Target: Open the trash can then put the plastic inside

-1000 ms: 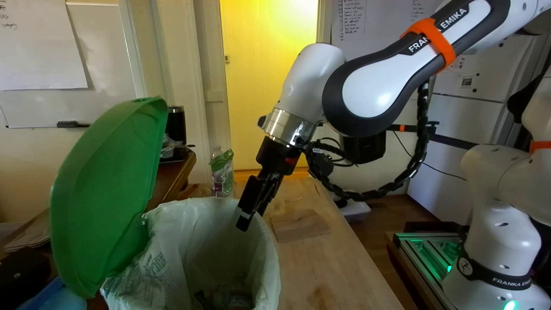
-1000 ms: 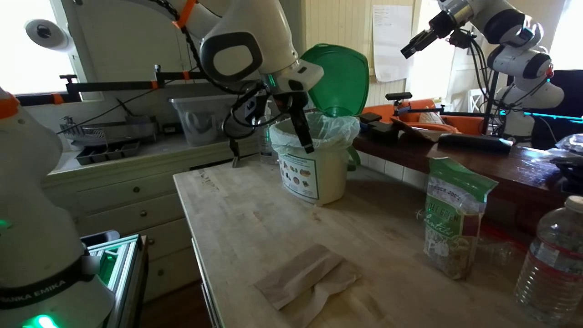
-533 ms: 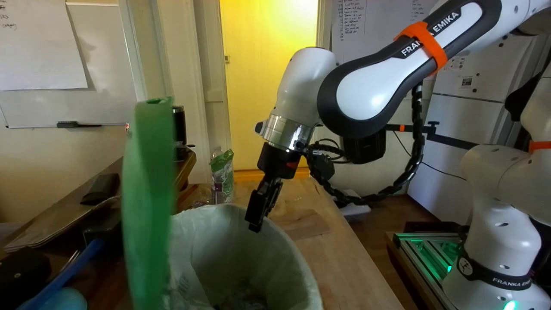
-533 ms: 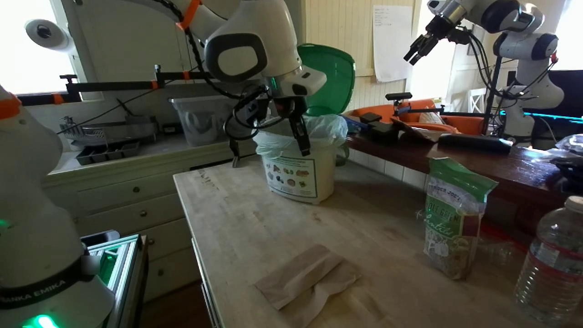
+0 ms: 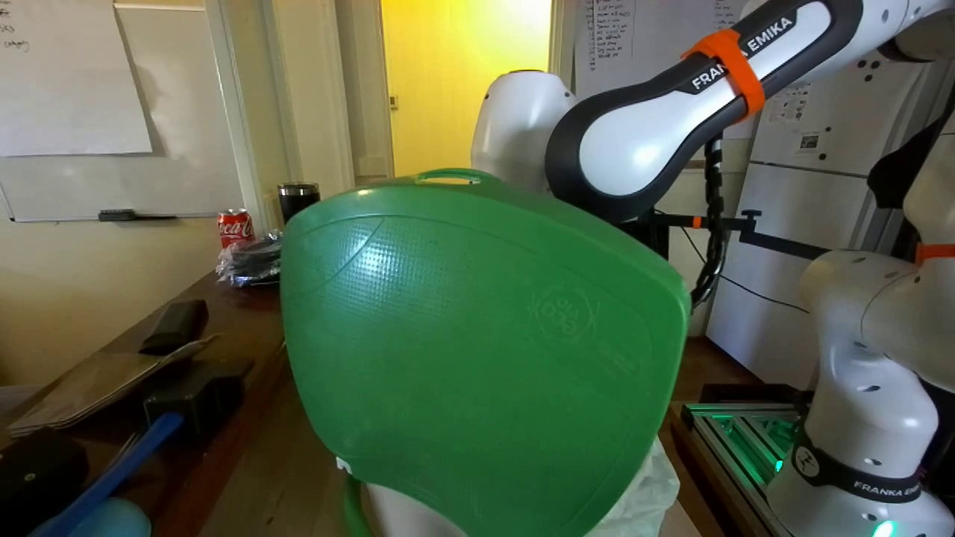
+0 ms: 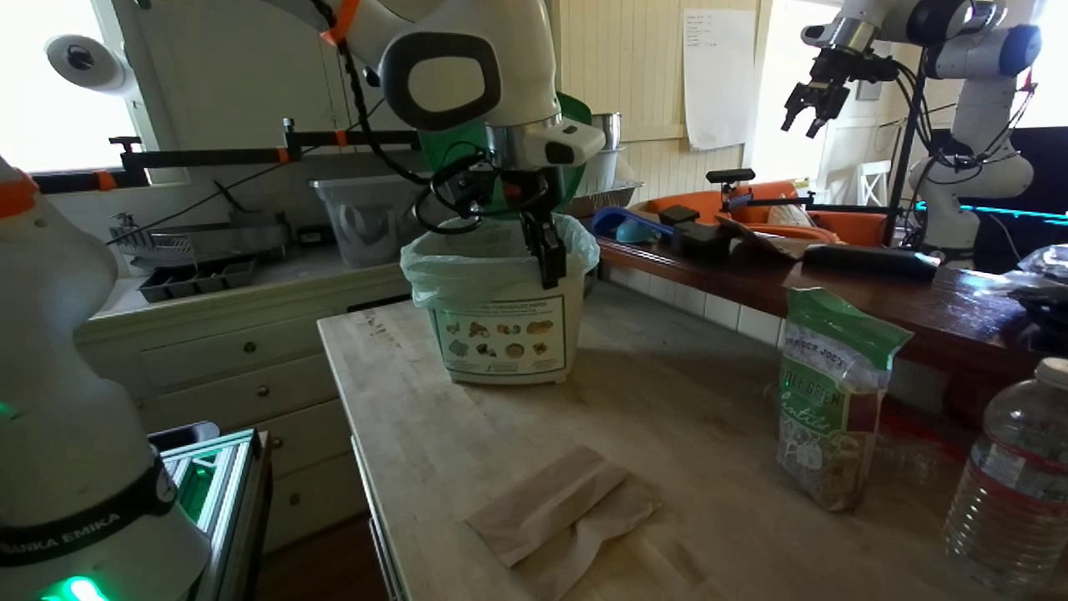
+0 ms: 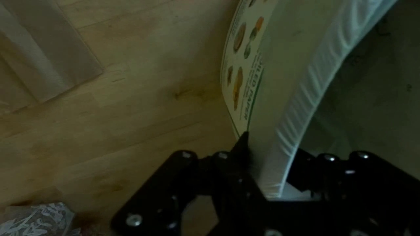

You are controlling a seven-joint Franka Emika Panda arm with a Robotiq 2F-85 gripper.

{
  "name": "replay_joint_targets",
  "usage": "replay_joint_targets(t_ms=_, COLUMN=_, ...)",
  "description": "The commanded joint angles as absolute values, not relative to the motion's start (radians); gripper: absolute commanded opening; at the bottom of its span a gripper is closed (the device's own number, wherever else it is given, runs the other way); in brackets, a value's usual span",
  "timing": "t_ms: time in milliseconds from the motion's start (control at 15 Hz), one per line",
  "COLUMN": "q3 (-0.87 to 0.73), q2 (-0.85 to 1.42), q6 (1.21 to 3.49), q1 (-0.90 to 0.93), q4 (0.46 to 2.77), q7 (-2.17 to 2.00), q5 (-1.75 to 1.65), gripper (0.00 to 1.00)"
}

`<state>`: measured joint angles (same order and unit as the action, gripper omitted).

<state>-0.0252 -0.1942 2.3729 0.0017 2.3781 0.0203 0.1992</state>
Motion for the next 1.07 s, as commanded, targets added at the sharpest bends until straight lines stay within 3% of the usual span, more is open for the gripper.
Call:
replay_joint_targets(t_ms=0, q3=-0.044, q2=-0.192, q6=2.307, q1=-0.016, q4=2.352, q7=0.091, q5=0.127, gripper=0.01)
replay_joint_targets(t_ms=600, q3=-0.108, q2=-0.186, q6=2.315, q1=-0.024, q4=2.334, q7=0.396, q5=0.102, gripper=0.02)
replay_joint_targets(t_ms=667, q3=-0.113, q2=-0.188, q6=2.322, q1=-0.022, q4=2.334, q7=0.421, q5=0.116, gripper=0.34)
replay_joint_targets(t_ms=733, q3=-0.118, q2=-0.191, q6=2.322, q1=-0.019, q4=2.335, q7=0.442, q5=0.127, gripper=0.35)
replay_joint_targets(t_ms=1000, q3=-0.129, q2=-0.204, q6=2.328, q1=-0.012, q4=2.33, q7=0.511, q5=0.161, gripper=0.64)
